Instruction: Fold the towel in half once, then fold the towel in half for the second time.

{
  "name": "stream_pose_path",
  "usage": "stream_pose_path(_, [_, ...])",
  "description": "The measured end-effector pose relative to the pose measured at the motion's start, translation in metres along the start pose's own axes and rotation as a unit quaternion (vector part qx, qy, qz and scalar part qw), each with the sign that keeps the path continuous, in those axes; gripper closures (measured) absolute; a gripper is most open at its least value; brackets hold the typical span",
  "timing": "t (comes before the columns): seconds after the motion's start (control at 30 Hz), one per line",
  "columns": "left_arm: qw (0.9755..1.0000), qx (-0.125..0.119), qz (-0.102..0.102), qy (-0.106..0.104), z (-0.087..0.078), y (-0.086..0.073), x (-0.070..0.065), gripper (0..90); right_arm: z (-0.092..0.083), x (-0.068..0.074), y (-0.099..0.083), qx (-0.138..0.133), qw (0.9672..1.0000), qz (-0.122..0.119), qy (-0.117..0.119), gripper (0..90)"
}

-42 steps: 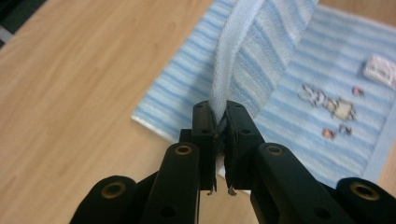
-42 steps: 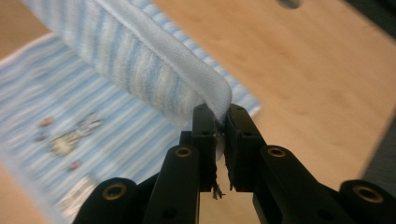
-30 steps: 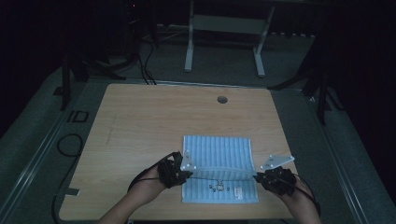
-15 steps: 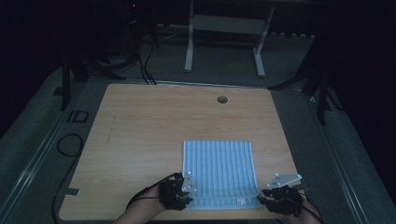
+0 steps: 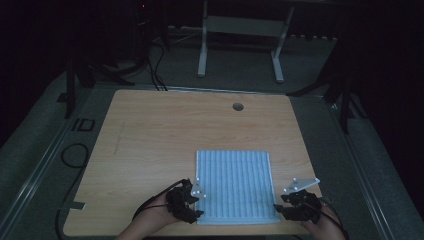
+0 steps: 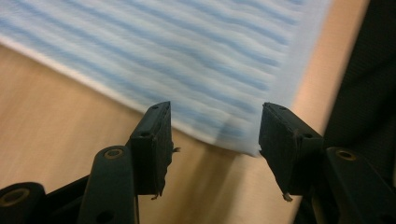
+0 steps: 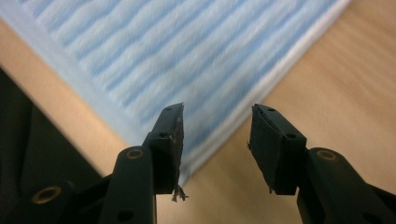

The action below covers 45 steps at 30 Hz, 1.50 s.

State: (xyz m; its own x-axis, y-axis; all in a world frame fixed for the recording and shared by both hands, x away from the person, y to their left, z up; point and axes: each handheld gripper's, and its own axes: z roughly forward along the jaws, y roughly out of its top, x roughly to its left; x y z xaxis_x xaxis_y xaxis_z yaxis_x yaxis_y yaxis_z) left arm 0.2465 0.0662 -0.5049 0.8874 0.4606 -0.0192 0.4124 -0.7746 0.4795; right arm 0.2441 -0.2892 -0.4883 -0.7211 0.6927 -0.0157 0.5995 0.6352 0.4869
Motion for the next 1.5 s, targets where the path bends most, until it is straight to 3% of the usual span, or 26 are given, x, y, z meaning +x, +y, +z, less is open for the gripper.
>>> stream_pose_path(0.07, [1.0000,0.002,-0.006,0.001,0.001,0.001,0.007,44.5,0.005,-0.002,0.009,0.002,0.9999,-0.010,-0.002,52.5])
stream_pose_path(0.17, [0.9996,0.015,-0.012,0.021,0.004,0.003,0.018,40.9,0.012,-0.005,0.021,0.009,0.9998,-0.017,-0.002,50.7])
stream_pose_path(0.23, [0.9996,0.016,-0.015,0.018,0.004,0.003,0.022,40.9,0.015,-0.008,0.025,0.012,0.9997,-0.021,-0.003,50.7])
stream_pose_path(0.33, [0.9988,0.021,-0.040,0.019,0.004,0.004,0.041,40.9,0.023,-0.015,0.035,0.022,0.9995,-0.023,0.000,50.7])
stream_pose_path(0.47, [0.9982,0.020,-0.051,0.023,0.001,0.006,0.054,41.0,0.028,-0.022,0.043,0.037,0.9991,-0.020,0.003,50.0])
stream_pose_path(0.5, [0.9976,0.018,-0.060,0.029,-0.002,0.009,0.062,40.9,0.032,-0.031,0.050,0.044,0.9989,-0.009,0.010,48.1])
stream_pose_path(0.57, [0.9970,0.019,-0.069,0.031,-0.003,0.010,0.067,40.9,0.032,-0.034,0.052,0.045,0.9989,-0.006,0.010,47.7])
stream_pose_path(0.6, [0.9961,0.018,-0.078,0.037,-0.005,0.015,0.078,40.9,0.035,-0.043,0.060,0.047,0.9989,-0.005,0.006,46.5])
stream_pose_path(0.63, [0.9961,0.018,-0.078,0.037,-0.005,0.015,0.078,40.9,0.035,-0.043,0.060,0.047,0.9989,-0.005,0.006,46.5])
stream_pose_path(0.67, [0.9952,0.018,-0.085,0.044,-0.007,0.021,0.088,40.8,0.036,-0.050,0.067,0.047,0.9989,-0.003,0.001,45.6])
stream_pose_path(0.87, [0.9936,-0.001,-0.101,0.050,-0.007,0.039,0.116,40.8,0.044,-0.068,0.091,0.042,0.9990,0.014,-0.005,45.6])
stream_pose_path(0.93, [0.9932,-0.002,-0.104,0.053,-0.005,0.042,0.121,40.7,0.045,-0.070,0.094,0.044,0.9989,0.013,-0.007,45.6])
stream_pose_path(1.13, [0.9938,0.001,-0.096,0.055,0.008,0.054,0.138,39.4,0.055,-0.096,0.117,0.063,0.9974,0.034,-0.010,45.6])
stream_pose_path(1.27, [0.9919,-0.001,-0.116,0.051,0.014,0.062,0.154,39.4,0.059,-0.112,0.126,0.062,0.9965,0.056,-0.007,45.8])
stream_pose_path(1.5, [0.9891,-0.016,-0.138,0.050,0.021,0.069,0.170,39.4,0.070,-0.130,0.139,0.071,0.9944,0.077,-0.012,50.4])
